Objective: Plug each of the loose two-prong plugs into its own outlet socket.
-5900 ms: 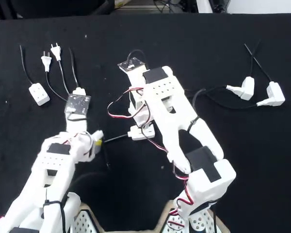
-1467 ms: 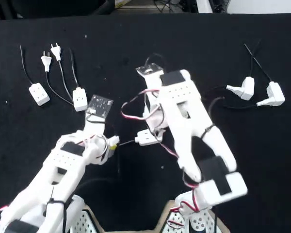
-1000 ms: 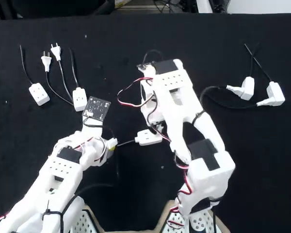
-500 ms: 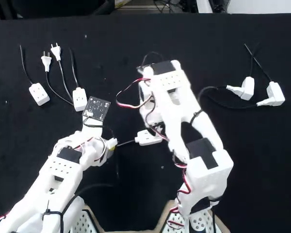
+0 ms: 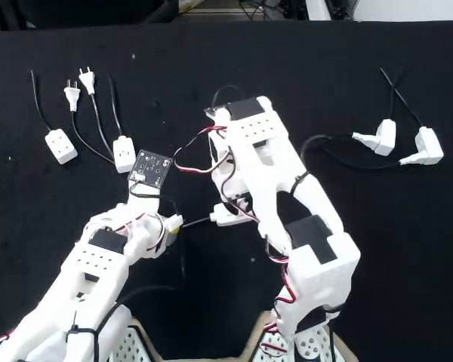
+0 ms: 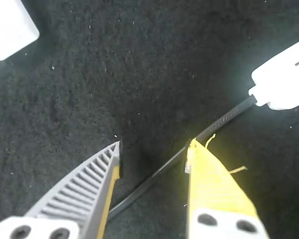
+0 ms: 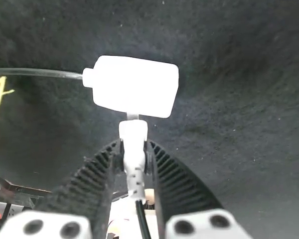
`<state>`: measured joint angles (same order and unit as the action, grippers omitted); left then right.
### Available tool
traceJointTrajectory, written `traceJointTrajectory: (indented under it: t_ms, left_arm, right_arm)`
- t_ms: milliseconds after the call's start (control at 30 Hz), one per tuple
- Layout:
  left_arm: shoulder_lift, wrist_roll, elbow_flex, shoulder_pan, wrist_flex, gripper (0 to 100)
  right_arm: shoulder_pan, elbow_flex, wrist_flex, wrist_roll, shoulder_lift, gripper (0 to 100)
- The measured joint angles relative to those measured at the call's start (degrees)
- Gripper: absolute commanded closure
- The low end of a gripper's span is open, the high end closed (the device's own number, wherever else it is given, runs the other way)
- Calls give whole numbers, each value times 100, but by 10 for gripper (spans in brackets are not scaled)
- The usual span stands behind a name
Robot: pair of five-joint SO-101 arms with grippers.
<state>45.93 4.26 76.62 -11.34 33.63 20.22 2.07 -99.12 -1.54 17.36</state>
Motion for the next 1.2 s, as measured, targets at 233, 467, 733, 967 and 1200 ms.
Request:
traceJointTrajectory:
  t_ms: [233, 467, 733, 967, 1200]
  left_arm:
    - [0, 0, 0, 0, 0, 780]
    - [0, 0, 0, 0, 0, 780]
    - [0, 0, 0, 0, 0, 780]
    - [0, 0, 0, 0, 0, 780]
    - [0, 0, 0, 0, 0, 780]
  right_arm:
    - [0, 88, 0, 0, 9, 987]
    - [0, 88, 0, -9, 9, 987]
    - [0, 475, 0, -9, 9, 987]
    - [0, 475, 0, -9, 9, 987]
    - [0, 484, 0, -9, 484, 987]
